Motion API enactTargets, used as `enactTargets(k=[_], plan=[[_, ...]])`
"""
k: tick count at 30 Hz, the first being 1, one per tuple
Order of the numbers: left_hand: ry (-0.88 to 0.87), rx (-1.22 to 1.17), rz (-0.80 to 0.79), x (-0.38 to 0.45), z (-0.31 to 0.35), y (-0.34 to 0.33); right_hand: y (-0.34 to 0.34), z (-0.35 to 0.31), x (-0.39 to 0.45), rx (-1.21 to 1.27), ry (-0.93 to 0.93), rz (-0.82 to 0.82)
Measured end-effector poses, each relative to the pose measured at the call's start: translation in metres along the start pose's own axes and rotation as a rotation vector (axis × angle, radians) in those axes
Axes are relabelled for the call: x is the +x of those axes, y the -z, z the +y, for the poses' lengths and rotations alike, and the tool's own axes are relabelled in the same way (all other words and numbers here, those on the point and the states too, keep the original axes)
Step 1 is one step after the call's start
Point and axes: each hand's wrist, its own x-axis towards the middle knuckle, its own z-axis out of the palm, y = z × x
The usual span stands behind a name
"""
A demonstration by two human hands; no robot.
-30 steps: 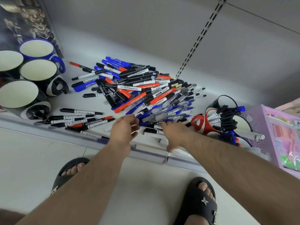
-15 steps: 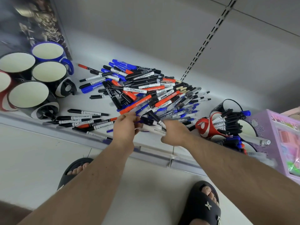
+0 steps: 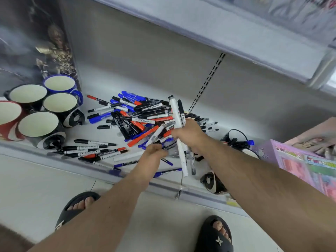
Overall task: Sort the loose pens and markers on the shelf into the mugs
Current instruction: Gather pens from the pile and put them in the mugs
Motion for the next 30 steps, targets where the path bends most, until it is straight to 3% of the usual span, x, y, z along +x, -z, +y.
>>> enactTargets(k=[5,10,13,18,26,28,30], plan=[[0.076,0.008,-0.221,-0.021,0.004,-0.012,0.002,0.009,-0.026,0.389,-0.228,0.005],[0.226,-0.135,-0.489,-0.041,-0.001,-0.025,0.001,0.013,-0.062,0.604,-0.299,-0.072],[0.241,-0.150,-0.505,-0.058,0.000,-0.034,0.014,0.015,-0.084,0.629,-0.302,-0.068],[0.156,0.081,-0.569,-0.089,0.007,-0.049,0.045,0.023,-0.115,0.612,-0.332,0.005],[0.184,0.238,-0.615,-0.128,-0.005,-0.043,0.064,0.032,-0.151,0.689,-0.321,0.076],[0.164,0.222,-0.548,-0.131,-0.012,-0.036,0.072,0.033,-0.159,0.639,-0.317,0.096],[0.100,0.120,-0.370,-0.130,-0.014,-0.030,0.077,0.036,-0.168,0.582,-0.331,0.048]])
